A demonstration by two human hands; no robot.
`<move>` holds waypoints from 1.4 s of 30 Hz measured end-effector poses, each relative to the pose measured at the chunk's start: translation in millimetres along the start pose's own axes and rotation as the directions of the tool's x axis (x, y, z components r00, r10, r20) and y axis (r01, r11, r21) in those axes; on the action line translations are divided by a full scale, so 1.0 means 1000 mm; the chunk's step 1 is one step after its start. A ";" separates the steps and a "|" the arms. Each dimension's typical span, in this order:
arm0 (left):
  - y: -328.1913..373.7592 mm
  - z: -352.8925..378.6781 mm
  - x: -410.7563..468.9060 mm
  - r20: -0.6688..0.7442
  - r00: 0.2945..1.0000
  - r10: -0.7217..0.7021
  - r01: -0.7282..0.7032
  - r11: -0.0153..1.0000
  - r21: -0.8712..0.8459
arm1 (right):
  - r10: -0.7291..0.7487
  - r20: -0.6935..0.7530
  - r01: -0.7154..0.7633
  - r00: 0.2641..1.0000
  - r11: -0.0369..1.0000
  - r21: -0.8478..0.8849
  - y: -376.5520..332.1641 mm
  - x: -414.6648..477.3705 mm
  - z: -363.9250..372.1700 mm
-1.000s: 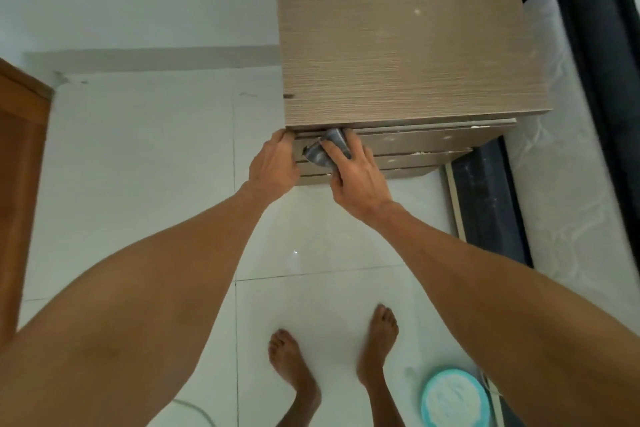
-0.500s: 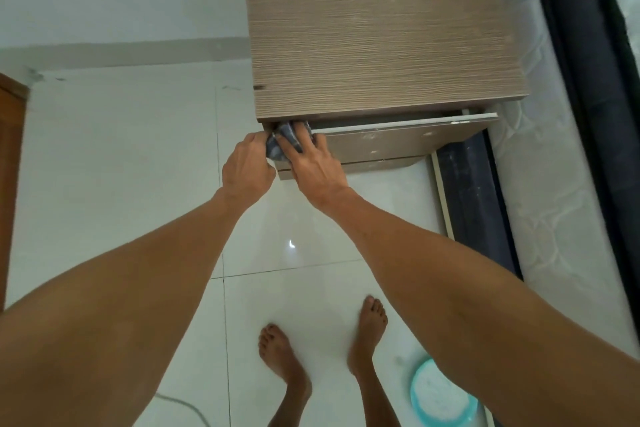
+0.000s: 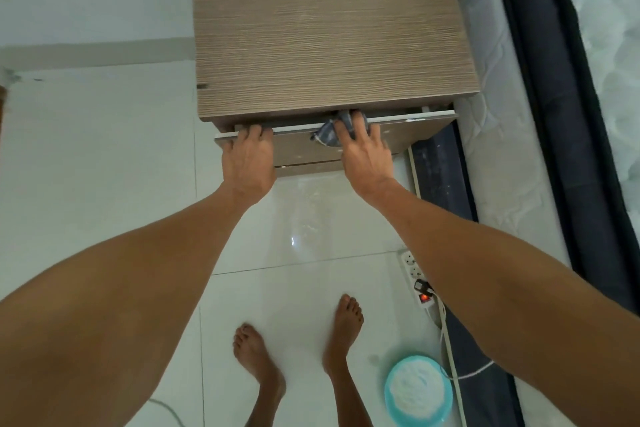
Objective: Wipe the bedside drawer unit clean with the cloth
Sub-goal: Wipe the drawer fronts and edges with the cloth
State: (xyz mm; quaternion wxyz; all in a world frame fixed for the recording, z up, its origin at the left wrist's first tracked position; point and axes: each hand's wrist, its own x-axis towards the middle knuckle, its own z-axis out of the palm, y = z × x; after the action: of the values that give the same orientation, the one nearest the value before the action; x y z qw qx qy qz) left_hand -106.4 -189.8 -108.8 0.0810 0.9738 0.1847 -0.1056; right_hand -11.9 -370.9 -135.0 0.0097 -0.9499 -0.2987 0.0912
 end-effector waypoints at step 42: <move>-0.073 0.009 -0.012 -0.164 0.958 -0.233 0.140 0.886 -0.443 | 0.623 0.615 -0.169 0.483 -0.623 0.764 0.022 0.054 0.006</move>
State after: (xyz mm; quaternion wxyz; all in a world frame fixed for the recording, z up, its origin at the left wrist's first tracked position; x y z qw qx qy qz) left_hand -145.9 -128.5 -123.4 0.2612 0.9155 0.3041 0.0348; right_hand 42.9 -358.9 -151.1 0.7250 -0.5385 0.4104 0.1262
